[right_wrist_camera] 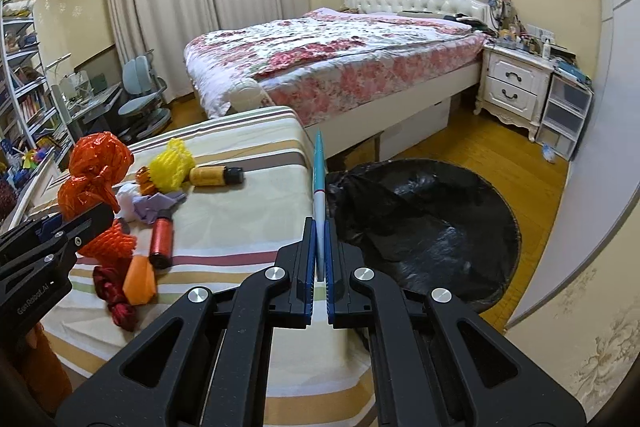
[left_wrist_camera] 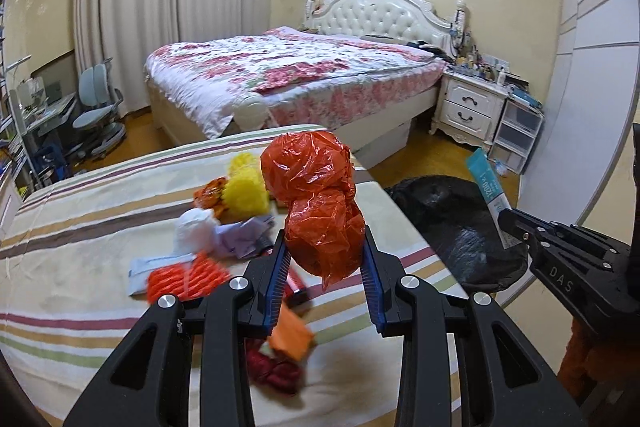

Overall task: Collect trash
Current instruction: 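Carry the bag and pen over the black bin and open both grippers, then return both grippers to the bed and close the right gripper on the orange paper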

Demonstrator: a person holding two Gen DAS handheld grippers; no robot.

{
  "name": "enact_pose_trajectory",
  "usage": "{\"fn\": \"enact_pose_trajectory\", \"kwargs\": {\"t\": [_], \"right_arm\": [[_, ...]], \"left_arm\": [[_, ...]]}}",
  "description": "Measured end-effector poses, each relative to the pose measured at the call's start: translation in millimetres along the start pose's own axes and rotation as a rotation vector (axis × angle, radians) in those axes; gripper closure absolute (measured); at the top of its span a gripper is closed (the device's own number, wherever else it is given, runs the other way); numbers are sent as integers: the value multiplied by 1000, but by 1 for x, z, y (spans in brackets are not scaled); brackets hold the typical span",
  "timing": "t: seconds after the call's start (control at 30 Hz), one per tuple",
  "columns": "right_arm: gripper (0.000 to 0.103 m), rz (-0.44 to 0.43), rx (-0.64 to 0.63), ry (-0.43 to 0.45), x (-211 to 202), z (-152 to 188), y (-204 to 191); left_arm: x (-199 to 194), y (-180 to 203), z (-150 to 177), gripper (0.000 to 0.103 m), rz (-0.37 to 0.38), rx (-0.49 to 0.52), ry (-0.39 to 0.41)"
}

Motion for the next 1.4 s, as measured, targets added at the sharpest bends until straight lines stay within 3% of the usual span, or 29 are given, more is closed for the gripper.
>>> {"fn": "enact_pose_trajectory", "kwargs": {"t": [0.27,0.53,1.0,1.07,1.13,1.23,1.4], "right_arm": [[98,71,62,-18,30,-6,48],[98,116,112,-46,59,-9,84],[97,139,160,-73,88,-17,117],[94,137,172,-75,91,-17,122],[86,136,188,-76,93,-14,126],[76,138,208,-79,93,-11,130],[70,151,218,-80,89,-7,130]], "left_arm": [[59,64,-20,68,83,98,-29],[108,98,-30,68,113,147,-74],[161,125,-37,67,77,216,-138],[164,126,-36,62,68,211,-149],[168,126,-34,47,63,202,-160],[167,125,-33,33,57,192,-155],[162,122,-33,28,36,187,-149]]}}
Point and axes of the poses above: each gripper's, at about its wrist camera, not at the fingertips, and x roughly the way its jaws point, y to its right, z to its underside, the point moved 1 cm from there along x, roughly the way its jaws point
